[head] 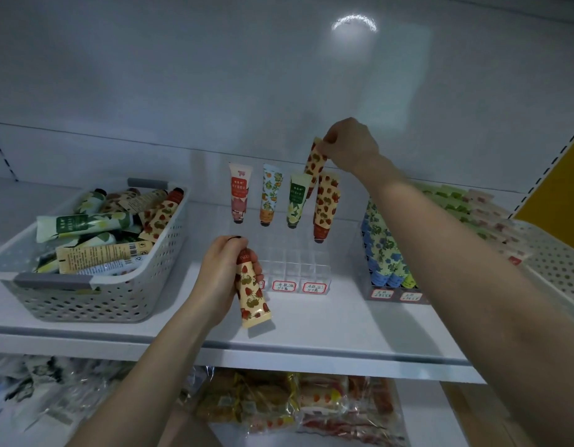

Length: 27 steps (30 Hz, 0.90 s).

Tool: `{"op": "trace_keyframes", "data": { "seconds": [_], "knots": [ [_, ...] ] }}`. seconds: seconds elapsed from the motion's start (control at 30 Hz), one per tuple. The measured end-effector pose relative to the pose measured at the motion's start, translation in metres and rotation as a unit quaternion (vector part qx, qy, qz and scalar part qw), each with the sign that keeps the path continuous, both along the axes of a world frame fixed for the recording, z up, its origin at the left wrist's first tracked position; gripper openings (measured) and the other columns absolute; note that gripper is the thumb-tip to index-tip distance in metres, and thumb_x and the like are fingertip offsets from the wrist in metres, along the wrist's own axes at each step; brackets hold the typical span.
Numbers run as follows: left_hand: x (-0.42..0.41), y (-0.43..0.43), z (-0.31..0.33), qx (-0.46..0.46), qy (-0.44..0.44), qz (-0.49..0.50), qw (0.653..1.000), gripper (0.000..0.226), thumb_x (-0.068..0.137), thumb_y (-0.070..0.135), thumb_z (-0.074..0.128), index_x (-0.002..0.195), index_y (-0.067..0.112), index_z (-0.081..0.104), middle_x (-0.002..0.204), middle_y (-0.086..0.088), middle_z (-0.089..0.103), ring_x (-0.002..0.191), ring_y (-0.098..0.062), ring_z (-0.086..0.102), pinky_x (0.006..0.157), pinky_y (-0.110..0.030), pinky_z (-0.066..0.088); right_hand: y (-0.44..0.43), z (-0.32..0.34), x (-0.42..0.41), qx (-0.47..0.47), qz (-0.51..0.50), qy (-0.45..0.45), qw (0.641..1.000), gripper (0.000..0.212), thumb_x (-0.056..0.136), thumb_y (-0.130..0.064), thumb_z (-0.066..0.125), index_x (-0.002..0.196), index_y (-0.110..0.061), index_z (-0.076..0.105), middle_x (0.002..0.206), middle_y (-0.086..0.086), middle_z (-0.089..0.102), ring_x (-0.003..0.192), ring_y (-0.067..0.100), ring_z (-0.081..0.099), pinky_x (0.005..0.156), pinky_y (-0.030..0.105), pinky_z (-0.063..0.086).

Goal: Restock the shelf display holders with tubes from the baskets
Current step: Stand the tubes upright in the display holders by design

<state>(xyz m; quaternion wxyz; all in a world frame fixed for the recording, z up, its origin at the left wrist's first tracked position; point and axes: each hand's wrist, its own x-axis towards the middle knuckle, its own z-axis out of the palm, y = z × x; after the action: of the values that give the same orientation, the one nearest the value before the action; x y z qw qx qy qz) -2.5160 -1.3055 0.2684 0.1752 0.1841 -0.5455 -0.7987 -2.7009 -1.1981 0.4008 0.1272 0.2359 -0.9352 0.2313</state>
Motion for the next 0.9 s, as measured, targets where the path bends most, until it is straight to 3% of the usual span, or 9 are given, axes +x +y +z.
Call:
{"op": "trace_keyframes", "data": {
  "seconds": [0.2,0.5,0.77,0.9],
  "knots": [
    [0.002,0.001,-0.005,0.005,-0.002,-0.007,1.0,0.006,0.095,0.01,0.043,0.092,0.007,0.047,0.064,-0.01,0.053,0.048,-0.016,0.053,0.045,-0.025,0.049,-0.009,-0.017,-0.001,0.088,0.005,-0.006,0.996,0.03,0.095,-0.028,0.05,0.105,-0.003,0.063,0.103,0.013,0.065,0.095,0.026,0.061,0.069,0.027,0.043],
    [0.001,0.0,-0.009,0.001,-0.015,-0.006,1.0,0.006,0.095,0.01,0.044,0.092,0.008,0.048,0.065,-0.009,0.054,0.049,-0.016,0.053,0.048,-0.028,0.049,-0.011,-0.017,-0.007,0.112,0.001,-0.006,0.994,0.031,0.094,-0.029,0.051,0.108,-0.003,0.061,0.104,0.013,0.064,0.096,0.026,0.061,0.074,0.03,0.046],
    [0.0,0.0,-0.01,0.001,-0.017,-0.002,1.0,0.006,0.095,0.011,0.044,0.094,0.009,0.049,0.064,-0.008,0.055,0.049,-0.016,0.054,0.054,-0.032,0.049,-0.013,-0.015,-0.012,0.136,-0.002,-0.011,0.991,0.012,0.092,-0.021,0.054,0.089,-0.01,0.055,0.068,0.0,0.046,0.078,0.02,0.053,0.062,0.026,0.039],
    [0.001,0.0,-0.011,0.002,-0.02,0.0,1.0,0.006,0.095,0.011,0.044,0.093,0.011,0.049,0.067,-0.009,0.055,0.052,-0.017,0.054,0.054,-0.031,0.048,-0.014,-0.022,-0.012,0.14,-0.015,-0.01,0.99,0.016,0.092,-0.019,0.053,0.08,-0.008,0.054,0.065,-0.001,0.045,0.077,0.022,0.054,0.066,0.027,0.04]
  ]
}}
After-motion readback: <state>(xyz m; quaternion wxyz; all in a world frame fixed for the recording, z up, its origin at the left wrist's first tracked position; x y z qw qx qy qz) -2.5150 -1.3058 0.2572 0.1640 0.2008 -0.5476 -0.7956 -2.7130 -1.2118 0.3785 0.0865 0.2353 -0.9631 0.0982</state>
